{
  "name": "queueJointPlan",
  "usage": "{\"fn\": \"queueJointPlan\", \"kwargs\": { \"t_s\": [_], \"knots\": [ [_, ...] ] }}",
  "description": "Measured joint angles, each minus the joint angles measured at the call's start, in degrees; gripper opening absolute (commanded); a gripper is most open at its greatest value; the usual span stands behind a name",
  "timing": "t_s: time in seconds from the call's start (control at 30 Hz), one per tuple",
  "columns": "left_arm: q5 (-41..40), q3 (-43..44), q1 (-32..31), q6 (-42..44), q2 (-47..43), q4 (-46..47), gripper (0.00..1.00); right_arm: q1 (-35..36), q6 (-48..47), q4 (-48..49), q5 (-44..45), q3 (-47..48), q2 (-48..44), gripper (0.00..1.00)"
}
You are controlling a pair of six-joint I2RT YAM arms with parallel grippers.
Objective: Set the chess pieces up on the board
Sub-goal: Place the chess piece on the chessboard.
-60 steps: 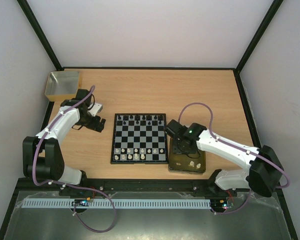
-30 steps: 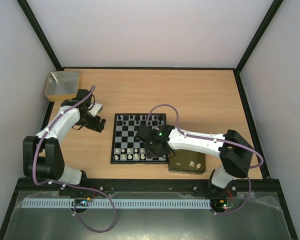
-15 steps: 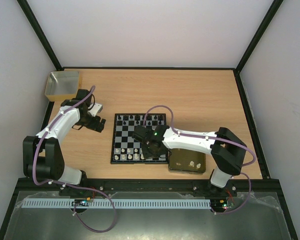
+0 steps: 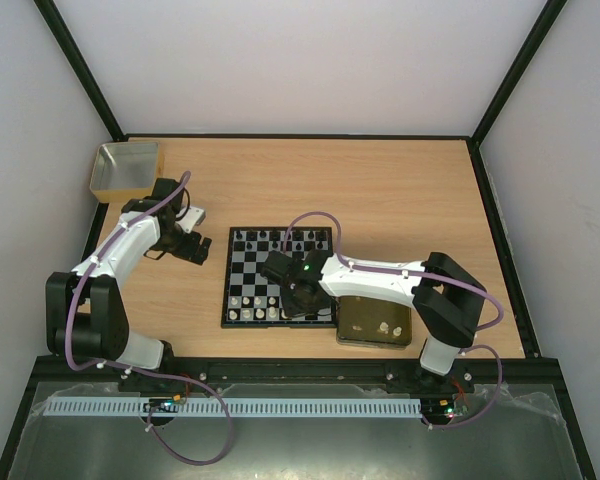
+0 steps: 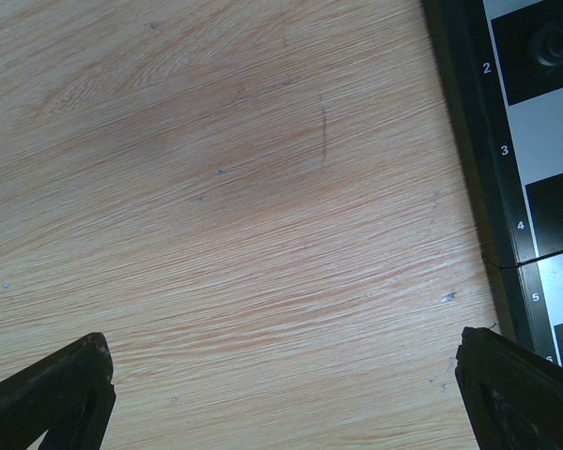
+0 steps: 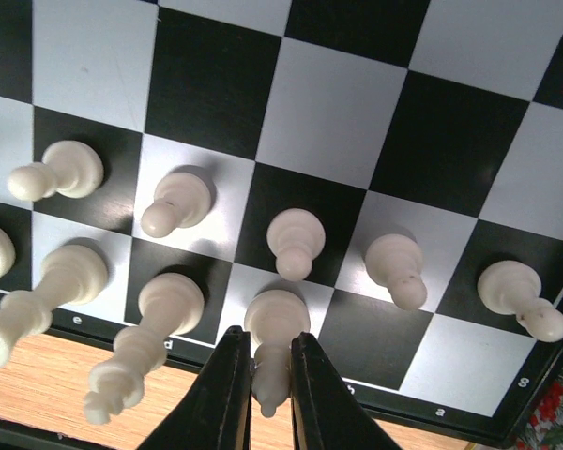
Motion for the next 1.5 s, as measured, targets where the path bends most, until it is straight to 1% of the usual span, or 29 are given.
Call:
{"fn": "queueJointPlan", "kwargs": {
  "t_s": [0.7,1.27,1.33,1.5],
  "knots": [
    [-0.02,0.00,0.02,0.00,-0.02,0.00,0.99,0.00,-0.66,0.46,-0.15,1.11,0.20,0.09],
    [-0.02,0.00,0.02,-0.02,-0.02,0.02,0.99,0.00,-1.64,-1.05,-0.22,1.11,0.76,0.09],
    [-0.02,0.00,0.02,-0.02,-0.02,0.02,0.99,0.00,-1.66,-1.05,-0.31,1.11,0.94,0.11],
    [0.00,0.00,0.02,-0.04,-0.02,0.04,0.99,0.02,-1.88,-1.05,-0.79,1.20,1.33,0.22]
  ]
}}
